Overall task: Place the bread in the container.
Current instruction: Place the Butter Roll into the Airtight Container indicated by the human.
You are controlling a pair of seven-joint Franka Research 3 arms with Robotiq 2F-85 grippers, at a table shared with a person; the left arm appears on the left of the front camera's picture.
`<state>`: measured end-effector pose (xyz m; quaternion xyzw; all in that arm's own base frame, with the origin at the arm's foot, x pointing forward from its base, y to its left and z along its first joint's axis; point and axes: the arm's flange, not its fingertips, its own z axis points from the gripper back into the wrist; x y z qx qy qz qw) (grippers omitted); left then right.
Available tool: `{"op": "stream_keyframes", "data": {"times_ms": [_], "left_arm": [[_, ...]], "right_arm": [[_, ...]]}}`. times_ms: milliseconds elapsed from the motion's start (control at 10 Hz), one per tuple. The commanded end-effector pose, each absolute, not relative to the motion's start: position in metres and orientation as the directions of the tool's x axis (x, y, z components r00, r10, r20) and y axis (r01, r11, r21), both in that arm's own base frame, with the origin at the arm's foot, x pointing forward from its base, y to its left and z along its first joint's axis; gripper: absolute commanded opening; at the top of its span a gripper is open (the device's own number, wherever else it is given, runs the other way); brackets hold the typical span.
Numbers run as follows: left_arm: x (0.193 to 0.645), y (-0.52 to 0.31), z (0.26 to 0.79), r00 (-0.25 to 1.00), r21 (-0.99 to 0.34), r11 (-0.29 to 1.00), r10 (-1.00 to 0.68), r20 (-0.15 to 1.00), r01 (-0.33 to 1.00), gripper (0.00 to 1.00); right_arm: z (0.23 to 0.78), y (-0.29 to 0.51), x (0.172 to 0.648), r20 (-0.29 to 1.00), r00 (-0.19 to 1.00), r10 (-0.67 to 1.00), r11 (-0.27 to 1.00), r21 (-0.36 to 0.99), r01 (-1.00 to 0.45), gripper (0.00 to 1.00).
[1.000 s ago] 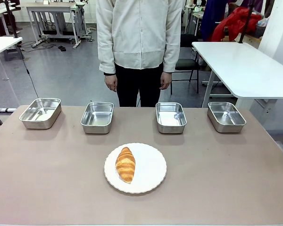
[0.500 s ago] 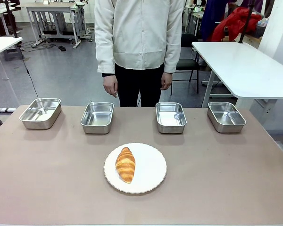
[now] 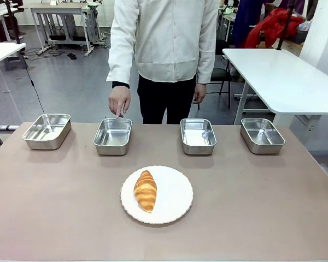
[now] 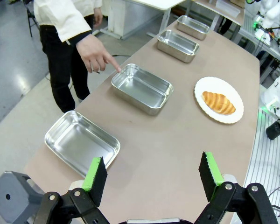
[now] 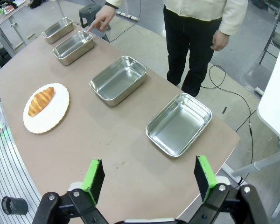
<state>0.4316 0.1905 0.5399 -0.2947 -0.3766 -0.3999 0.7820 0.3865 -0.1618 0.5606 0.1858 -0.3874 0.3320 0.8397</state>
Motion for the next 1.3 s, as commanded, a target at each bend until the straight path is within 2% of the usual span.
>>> {"op": "stream_keyframes", "data": {"times_ms": [0, 1200], "left_arm": [[0.4300, 0.1904, 0.5416, 0.384, -0.150, 0.502, -0.403, 0.831, 0.852, 1.00], [0.4300, 0.1904, 0.5416, 0.384, -0.150, 0.502, -0.403, 0.831, 0.852, 1.00]], "right_arm": [[0.5617, -0.1621, 0.3890, 0.790, 0.454, 0.412, 0.700, 0.044, -0.713, 1.00], [0.5617, -0.1621, 0.3890, 0.790, 0.454, 0.412, 0.700, 0.044, -0.713, 1.00]]}}
